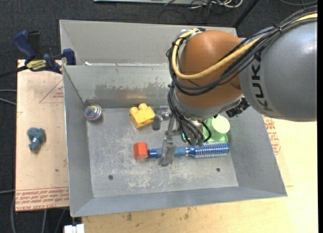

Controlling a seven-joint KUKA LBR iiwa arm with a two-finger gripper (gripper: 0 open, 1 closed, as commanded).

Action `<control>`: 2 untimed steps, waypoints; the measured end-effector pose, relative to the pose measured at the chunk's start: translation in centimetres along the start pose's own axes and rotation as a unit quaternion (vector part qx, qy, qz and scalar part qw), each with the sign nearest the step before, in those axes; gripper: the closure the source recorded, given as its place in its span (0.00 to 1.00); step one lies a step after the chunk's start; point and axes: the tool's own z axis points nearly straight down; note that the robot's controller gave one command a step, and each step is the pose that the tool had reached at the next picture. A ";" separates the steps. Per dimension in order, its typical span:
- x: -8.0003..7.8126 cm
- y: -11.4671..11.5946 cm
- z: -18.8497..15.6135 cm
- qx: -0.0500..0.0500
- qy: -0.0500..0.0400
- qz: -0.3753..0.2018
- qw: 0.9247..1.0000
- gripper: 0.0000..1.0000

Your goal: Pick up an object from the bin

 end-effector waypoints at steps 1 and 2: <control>-0.5 -3.7 17.6 0.000 -0.001 0.006 1.000 0.00; -0.6 -3.6 17.2 -0.001 -0.004 0.006 1.000 1.00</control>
Offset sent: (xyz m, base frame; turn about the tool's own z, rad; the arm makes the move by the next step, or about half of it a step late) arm 0.0050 -0.0364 -0.1717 0.0109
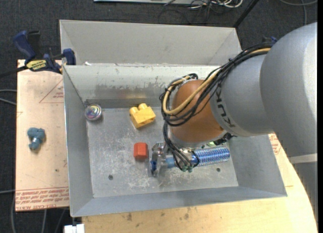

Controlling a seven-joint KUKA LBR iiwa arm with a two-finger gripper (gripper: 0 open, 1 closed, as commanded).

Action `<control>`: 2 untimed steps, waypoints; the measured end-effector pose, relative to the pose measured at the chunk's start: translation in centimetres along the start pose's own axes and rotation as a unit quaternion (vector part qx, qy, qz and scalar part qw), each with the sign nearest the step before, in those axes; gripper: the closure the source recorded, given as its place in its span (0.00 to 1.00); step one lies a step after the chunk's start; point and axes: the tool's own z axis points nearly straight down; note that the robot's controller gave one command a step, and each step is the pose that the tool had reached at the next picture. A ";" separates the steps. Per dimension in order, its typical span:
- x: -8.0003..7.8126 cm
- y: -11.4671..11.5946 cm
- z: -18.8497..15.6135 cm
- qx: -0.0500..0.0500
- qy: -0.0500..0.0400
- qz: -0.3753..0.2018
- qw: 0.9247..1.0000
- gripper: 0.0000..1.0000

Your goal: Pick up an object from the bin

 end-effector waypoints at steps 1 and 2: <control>0.3 -0.1 -6.6 0.000 -0.003 -0.002 1.000 1.00; 0.0 -1.1 -12.2 0.000 -0.004 -0.008 1.000 1.00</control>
Offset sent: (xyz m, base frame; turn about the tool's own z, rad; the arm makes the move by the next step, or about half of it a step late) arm -0.0048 -0.0024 0.0629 -0.0041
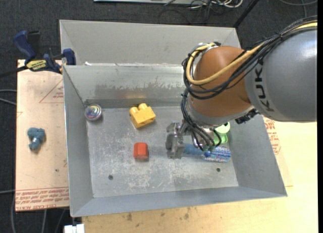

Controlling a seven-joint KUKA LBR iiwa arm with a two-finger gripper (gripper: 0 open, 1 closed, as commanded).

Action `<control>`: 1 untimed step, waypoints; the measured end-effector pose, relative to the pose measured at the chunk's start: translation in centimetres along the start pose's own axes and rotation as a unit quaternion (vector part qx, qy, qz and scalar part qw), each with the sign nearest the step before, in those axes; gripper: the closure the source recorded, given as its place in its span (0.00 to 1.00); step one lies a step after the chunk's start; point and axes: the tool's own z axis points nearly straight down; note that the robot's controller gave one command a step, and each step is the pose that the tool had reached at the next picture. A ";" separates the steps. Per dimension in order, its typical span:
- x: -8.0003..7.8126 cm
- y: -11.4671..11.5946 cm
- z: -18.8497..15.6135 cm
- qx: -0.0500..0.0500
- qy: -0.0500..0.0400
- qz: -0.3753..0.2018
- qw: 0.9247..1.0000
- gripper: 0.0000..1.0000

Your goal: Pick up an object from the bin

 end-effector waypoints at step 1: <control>0.1 0.0 0.3 0.000 0.003 0.000 1.000 0.00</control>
Offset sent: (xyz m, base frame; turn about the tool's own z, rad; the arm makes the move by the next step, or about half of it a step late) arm 0.0000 0.0000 0.0000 0.0000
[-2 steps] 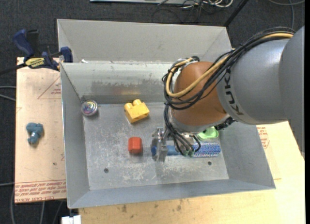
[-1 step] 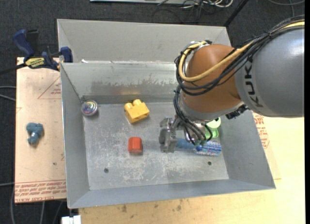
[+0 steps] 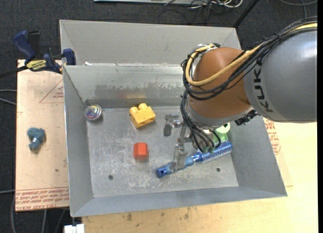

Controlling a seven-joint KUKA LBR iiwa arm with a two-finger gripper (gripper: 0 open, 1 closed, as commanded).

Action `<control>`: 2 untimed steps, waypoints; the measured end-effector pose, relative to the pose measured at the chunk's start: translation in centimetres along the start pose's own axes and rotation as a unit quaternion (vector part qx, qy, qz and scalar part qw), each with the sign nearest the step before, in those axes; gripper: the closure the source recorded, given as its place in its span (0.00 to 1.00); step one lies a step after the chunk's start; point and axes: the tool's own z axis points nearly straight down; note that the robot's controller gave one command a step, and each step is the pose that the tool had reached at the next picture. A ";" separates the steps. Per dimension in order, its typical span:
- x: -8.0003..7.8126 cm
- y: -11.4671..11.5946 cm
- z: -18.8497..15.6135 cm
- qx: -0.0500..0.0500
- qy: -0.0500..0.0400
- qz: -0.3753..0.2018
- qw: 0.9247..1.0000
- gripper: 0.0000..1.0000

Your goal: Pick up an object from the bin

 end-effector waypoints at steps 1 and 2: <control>3.2 -0.8 11.7 0.000 -0.009 -0.172 0.985 0.00; 3.6 -0.8 11.9 0.000 0.000 -0.172 0.985 1.00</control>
Offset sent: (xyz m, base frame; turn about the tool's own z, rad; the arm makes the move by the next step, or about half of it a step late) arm -0.0366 -0.0090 -0.1190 -0.3484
